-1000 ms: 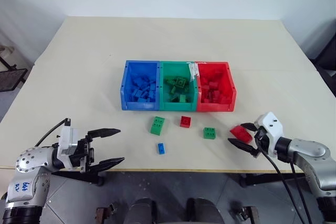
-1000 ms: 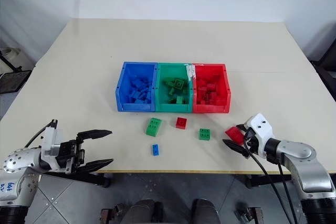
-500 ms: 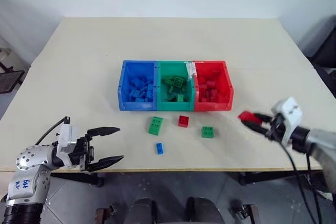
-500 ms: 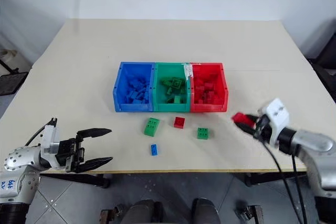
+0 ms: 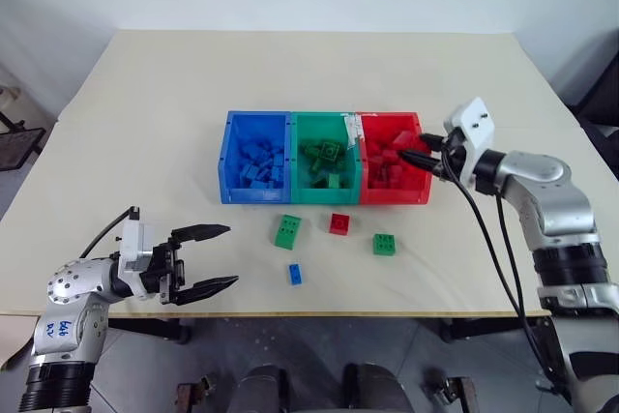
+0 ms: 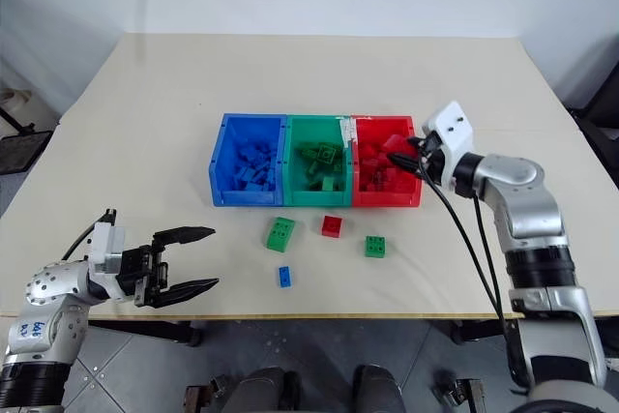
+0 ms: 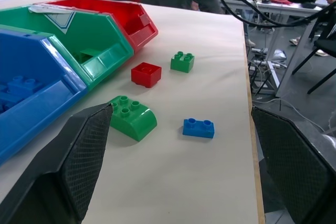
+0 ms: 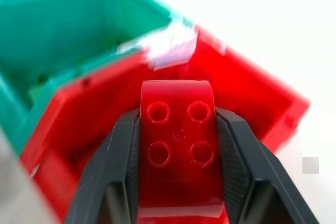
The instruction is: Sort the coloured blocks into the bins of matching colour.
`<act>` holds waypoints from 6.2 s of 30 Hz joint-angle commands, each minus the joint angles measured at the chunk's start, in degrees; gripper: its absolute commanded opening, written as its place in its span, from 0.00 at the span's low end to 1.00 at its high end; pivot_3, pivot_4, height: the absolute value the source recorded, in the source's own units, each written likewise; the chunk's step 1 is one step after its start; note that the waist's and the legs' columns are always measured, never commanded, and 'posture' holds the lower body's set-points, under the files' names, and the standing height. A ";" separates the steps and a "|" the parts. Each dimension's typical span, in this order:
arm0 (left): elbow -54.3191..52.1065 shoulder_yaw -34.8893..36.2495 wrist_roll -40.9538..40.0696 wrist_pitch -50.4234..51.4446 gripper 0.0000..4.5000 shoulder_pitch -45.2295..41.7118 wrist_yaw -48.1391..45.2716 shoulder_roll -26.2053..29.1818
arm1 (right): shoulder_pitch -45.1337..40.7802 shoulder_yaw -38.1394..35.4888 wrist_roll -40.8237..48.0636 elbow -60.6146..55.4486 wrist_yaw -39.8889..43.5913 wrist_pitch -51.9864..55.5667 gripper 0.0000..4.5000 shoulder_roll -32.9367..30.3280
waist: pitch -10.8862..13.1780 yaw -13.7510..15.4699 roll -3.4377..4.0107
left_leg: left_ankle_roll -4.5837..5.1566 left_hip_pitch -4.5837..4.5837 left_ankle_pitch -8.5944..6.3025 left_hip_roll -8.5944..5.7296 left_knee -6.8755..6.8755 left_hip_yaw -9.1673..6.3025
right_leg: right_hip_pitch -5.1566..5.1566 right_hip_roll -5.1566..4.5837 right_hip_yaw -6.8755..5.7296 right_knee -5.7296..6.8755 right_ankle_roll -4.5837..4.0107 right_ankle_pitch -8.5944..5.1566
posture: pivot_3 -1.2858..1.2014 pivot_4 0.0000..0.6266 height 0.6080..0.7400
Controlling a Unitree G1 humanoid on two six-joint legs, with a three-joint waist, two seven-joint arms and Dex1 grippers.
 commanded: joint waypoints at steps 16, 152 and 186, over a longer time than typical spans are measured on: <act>-0.87 1.45 -0.43 -0.86 1.00 0.22 1.38 0.46 | 7.14 -6.48 3.27 -8.02 10.19 -4.10 1.00 -6.12 | 0.00 -0.31 0.00 | 0.00 -0.01 0.00 0.00 -0.01 -0.07 | 0.02 -0.02 -0.04 0.02 0.01 0.00 | 0.52 0.24 1.00; -1.32 11.99 -1.54 -5.92 1.00 10.76 4.27 3.51 | 14.93 12.90 -4.40 -9.58 7.44 -2.50 0.99 10.75 | 0.03 -0.72 0.00 | -0.08 0.06 -0.11 0.08 -0.01 -0.19 | 0.09 -0.15 -0.55 0.00 0.00 0.00 | 0.52 0.24 1.00; 2.45 9.08 -0.33 -6.81 1.00 5.74 3.79 2.58 | -9.01 1.75 -4.92 12.69 5.74 -8.94 0.76 4.59 | 0.05 -0.78 0.02 | -0.06 0.01 -0.11 0.04 -0.05 -0.07 | -0.05 -0.13 -0.63 0.15 0.00 0.00 | 0.52 0.24 1.00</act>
